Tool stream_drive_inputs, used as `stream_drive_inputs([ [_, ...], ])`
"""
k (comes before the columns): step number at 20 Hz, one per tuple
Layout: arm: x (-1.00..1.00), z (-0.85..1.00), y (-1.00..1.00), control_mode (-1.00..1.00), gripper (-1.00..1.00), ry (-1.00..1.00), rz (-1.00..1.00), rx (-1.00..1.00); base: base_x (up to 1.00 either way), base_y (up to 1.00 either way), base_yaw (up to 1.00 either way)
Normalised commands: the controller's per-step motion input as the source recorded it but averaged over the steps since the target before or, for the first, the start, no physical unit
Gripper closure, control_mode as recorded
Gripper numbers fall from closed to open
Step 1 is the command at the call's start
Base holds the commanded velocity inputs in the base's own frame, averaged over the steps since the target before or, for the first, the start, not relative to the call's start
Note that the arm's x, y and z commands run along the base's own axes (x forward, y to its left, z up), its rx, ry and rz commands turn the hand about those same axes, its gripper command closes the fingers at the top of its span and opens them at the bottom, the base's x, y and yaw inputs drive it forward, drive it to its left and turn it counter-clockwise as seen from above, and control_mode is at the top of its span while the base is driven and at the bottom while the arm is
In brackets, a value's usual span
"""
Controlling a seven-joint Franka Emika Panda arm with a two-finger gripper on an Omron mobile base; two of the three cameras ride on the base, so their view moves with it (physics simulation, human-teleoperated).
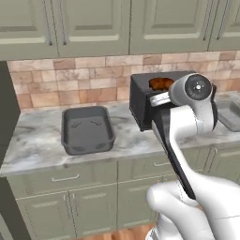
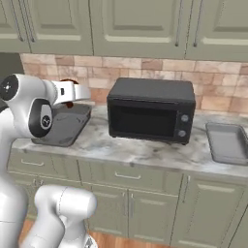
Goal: Place one corn and one chicken drumstick in each tupperware on the nearby counter, to pack two identical lunches.
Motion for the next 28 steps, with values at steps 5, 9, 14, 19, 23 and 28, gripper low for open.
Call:
stream_drive_inputs([
  [5, 0.00, 0.00, 0.00, 1.00, 1.00, 0.00, 0.00, 0.00, 0.14, 0.81, 0.00],
  [9, 0.00, 0.00, 0.00, 1.00, 1.00, 0.00, 0.00, 0.00, 0.32, 0.07, -0.03],
  [14, 0.00, 0.00, 0.00, 1.00, 1.00, 0.00, 0.00, 0.00, 0.65, 0.20, -0.14],
  [19, 0.00, 0.00, 0.00, 1.00, 1.00, 0.00, 0.00, 0.00, 0.44, 0.61, -0.13],
  [23, 0.00, 0.00, 0.00, 1.00, 1.00, 0.00, 0.00, 0.00, 0.00, 0.37, -0.09],
  [28, 0.24, -0.44, -0.02, -1.00, 1.00, 0.18, -0.01, 0.02, 0.00, 0.00, 0.00],
])
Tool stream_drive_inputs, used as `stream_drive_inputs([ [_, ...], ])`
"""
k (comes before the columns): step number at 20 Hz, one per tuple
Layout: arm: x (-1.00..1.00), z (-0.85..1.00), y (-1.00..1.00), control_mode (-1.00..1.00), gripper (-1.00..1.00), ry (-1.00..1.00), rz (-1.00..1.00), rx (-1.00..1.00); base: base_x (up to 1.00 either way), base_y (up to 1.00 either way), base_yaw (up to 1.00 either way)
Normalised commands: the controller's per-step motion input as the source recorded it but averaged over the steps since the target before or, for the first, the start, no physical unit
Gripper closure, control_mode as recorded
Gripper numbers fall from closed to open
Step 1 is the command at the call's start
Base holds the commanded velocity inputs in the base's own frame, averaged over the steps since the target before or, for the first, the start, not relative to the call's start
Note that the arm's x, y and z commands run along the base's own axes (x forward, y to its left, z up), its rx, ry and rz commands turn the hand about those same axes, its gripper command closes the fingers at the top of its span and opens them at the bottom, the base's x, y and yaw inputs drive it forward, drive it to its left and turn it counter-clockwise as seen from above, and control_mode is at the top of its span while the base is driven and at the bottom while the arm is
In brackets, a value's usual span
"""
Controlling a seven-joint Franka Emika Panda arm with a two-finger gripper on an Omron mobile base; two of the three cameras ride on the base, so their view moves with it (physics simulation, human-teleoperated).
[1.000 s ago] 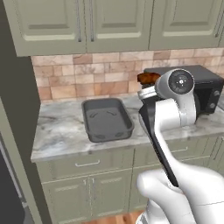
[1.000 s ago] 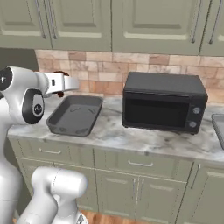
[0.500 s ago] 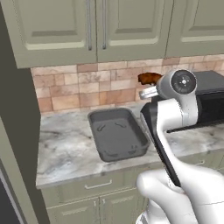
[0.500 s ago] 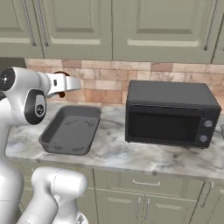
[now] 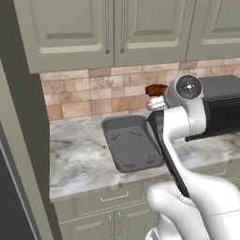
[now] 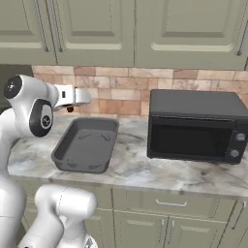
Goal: Place one corn and one chicken drumstick in each tupperware on the nearby counter, to pack two identical lunches.
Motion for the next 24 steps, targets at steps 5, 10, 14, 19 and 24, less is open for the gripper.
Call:
stream_drive_inputs([
  [5, 0.63, -0.56, 0.00, -1.00, 1.00, 0.30, 0.00, 0.06, 0.00, 0.00, 0.00],
  [10, 0.50, -0.83, 0.13, -1.00, 1.00, 0.16, -0.01, 0.00, 0.00, 0.00, 0.00],
  [14, 0.43, -0.75, 0.21, -1.00, 1.00, 0.07, -0.05, 0.00, 0.00, 0.00, 0.00],
  [19, 0.38, -0.41, 0.08, -1.00, 1.00, 0.05, -0.05, 0.00, 0.00, 0.00, 0.00],
  [24, 0.24, -0.39, 0.00, -1.00, 1.00, 0.11, -0.05, 0.00, 0.00, 0.00, 0.00],
])
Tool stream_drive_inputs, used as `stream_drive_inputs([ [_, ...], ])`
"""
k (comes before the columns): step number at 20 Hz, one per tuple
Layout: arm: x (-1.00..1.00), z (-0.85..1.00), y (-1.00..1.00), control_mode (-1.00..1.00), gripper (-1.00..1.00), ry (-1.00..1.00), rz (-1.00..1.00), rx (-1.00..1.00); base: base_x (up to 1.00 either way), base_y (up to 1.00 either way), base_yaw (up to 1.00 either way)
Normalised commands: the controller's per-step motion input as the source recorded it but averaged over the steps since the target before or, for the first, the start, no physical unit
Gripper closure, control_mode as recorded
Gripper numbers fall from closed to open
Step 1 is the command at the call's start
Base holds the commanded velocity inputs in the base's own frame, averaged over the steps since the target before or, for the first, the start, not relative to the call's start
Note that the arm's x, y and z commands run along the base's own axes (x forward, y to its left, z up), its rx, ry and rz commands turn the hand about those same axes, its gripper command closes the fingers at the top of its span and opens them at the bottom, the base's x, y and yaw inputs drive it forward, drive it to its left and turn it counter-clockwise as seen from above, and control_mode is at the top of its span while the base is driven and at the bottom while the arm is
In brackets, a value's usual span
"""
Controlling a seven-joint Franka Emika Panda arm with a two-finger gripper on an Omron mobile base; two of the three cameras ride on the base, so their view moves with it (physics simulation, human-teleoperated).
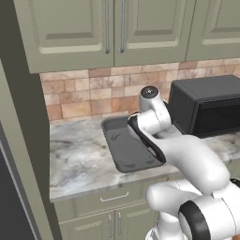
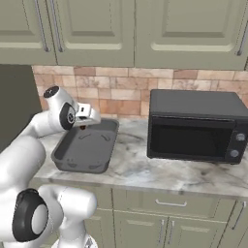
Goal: Place one corn and one chicken drumstick in each tupperware on the nearby counter, to pack two identical lunches.
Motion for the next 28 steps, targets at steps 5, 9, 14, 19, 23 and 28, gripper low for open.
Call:
stream_drive_inputs([
  [5, 0.22, -0.44, 0.00, -1.00, 1.00, 0.11, -0.05, 0.00, 0.00, 0.00, 0.00],
  [9, 0.27, -0.36, 0.00, -1.00, 1.00, 0.08, -0.03, 0.00, 0.00, 0.00, 0.00],
  [14, 0.32, -0.42, 0.02, -1.00, 1.00, 0.04, -0.01, 0.00, 0.00, 0.00, 0.00],
  [19, 0.31, -0.43, 0.01, -1.00, 1.00, 0.03, -0.01, 0.00, 0.00, 0.00, 0.00],
  [23, 0.26, -0.28, 0.00, -1.00, 1.00, 0.06, -0.01, 0.00, 0.00, 0.00, 0.00],
  [28, 0.30, -0.23, 0.00, -1.00, 1.00, 0.07, -0.01, 0.00, 0.00, 0.00, 0.00],
])
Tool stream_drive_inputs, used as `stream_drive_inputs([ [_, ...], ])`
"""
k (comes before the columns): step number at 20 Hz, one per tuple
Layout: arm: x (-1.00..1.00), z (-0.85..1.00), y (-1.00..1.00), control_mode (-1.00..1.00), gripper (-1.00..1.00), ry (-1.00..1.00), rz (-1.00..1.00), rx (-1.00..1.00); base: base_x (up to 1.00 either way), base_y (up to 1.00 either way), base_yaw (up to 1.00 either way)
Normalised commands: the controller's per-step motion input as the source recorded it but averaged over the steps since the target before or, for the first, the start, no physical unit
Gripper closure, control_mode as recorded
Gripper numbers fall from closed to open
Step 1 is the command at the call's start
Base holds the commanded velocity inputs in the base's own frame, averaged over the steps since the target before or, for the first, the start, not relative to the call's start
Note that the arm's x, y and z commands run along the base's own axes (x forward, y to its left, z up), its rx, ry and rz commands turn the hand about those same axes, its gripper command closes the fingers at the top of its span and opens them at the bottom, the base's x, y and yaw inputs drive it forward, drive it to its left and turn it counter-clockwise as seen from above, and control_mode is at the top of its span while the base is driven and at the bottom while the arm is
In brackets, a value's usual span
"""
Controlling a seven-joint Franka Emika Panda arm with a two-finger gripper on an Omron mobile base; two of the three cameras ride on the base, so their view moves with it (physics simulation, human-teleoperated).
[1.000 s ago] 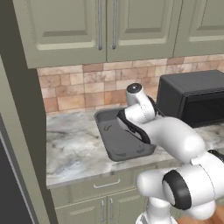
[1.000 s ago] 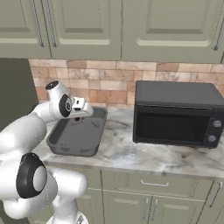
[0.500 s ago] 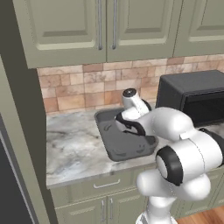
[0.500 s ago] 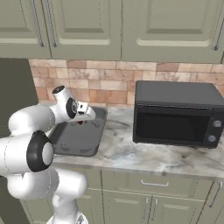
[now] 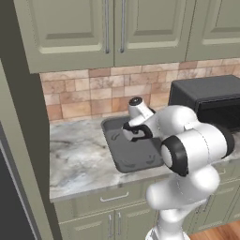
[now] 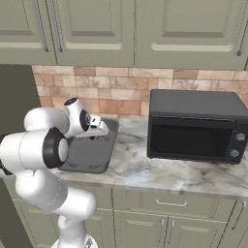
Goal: Place one corn and one chicken drumstick in each tupperware on the nearby counter, to pack two identical lunches.
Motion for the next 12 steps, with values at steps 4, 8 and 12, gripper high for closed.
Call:
stream_drive_inputs([
  [4, 0.35, -0.25, 0.00, -1.00, 1.00, 0.07, -0.01, 0.00, 0.00, 0.00, 0.00],
  [8, 0.33, -0.27, 0.00, -1.00, 1.00, 0.06, 0.00, 0.00, 0.00, 0.00, 0.00],
  [12, 0.30, -0.29, 0.00, -1.00, 1.00, 0.01, -0.01, 0.00, 0.00, 0.00, 0.00],
])
